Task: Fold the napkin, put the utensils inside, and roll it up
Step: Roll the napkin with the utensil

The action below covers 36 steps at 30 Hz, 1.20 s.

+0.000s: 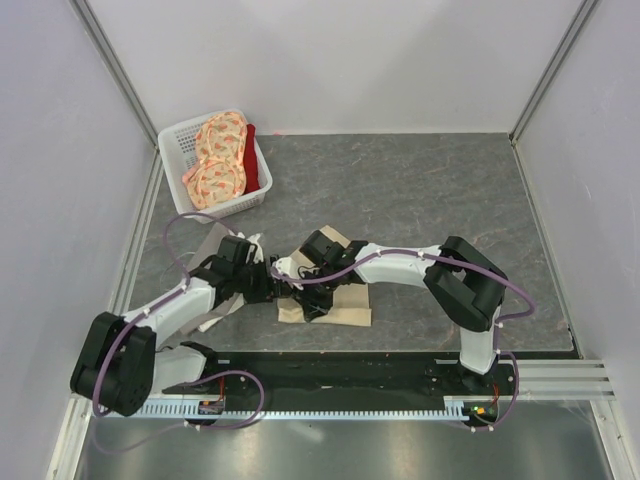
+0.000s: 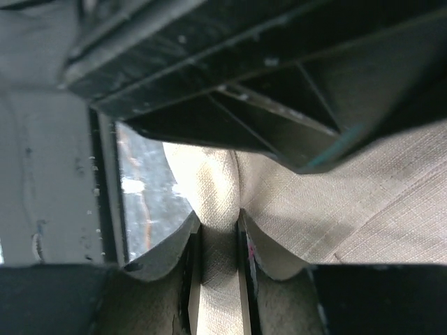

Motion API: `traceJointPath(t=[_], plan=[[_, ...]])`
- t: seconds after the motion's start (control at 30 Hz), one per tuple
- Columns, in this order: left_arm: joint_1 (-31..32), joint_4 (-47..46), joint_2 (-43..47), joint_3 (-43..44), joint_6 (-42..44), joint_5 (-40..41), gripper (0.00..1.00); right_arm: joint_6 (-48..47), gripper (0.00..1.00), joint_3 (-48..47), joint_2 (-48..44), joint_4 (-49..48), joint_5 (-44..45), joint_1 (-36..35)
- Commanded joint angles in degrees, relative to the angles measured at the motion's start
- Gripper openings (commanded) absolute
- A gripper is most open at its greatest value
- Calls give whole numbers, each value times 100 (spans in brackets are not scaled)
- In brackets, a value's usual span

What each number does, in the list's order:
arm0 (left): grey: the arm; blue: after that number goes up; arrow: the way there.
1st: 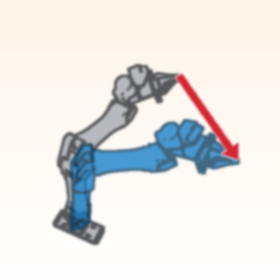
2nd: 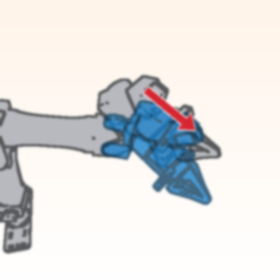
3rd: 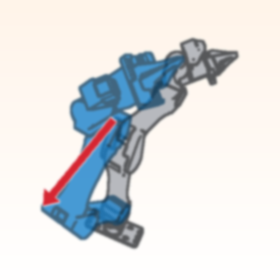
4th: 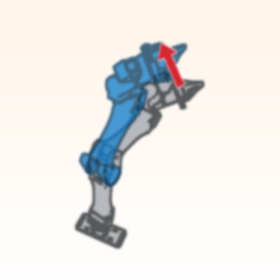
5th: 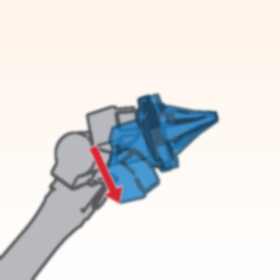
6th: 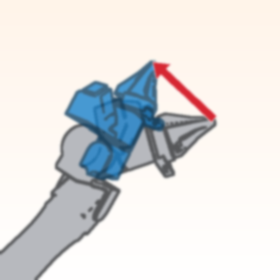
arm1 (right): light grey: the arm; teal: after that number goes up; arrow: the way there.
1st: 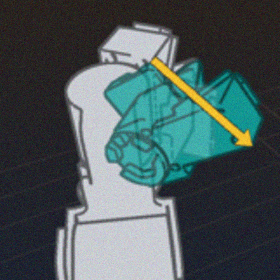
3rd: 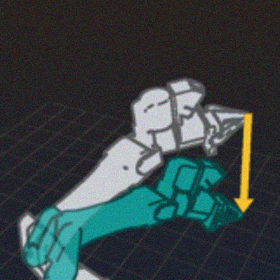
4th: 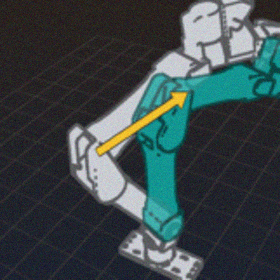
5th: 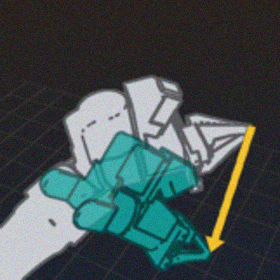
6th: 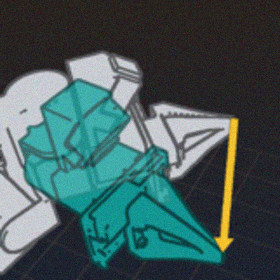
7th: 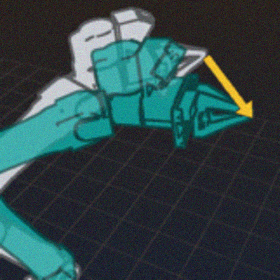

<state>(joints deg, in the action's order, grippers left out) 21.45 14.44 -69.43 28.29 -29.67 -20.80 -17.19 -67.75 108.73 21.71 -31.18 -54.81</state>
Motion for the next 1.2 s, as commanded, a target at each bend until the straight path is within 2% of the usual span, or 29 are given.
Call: traceJointPath(t=[0.0, 0.23, 0.43, 0.57, 0.77, 0.97, 1.17], plan=[[17, -644, 815, -288, -363, -566, 81, 647, 31, 174, 544, 984, 279, 436], [8, -442, 1107, -483, -917, 75, 82, 708, 31, 183, 518, 966, 401, 497], [8, -222, 957, -386, -786, 190, 82, 901, 31, 253, 483, 852, 543, 558], [17, -652, 1273, -517, -637, -239, 83, 928, 31, 271, 544, 869, 368, 638], [17, -1303, 949, -720, -794, -970, 83, 1025, 31, 218, 632, 896, 349, 734], [26, -1092, 650, -729, -830, -970, 78, 1042, 31, 200, 632, 913, 341, 752], [34, -1223, 308, -746, -759, -1040, 66, 1051, 31, 157, 676, 913, 305, 778]])
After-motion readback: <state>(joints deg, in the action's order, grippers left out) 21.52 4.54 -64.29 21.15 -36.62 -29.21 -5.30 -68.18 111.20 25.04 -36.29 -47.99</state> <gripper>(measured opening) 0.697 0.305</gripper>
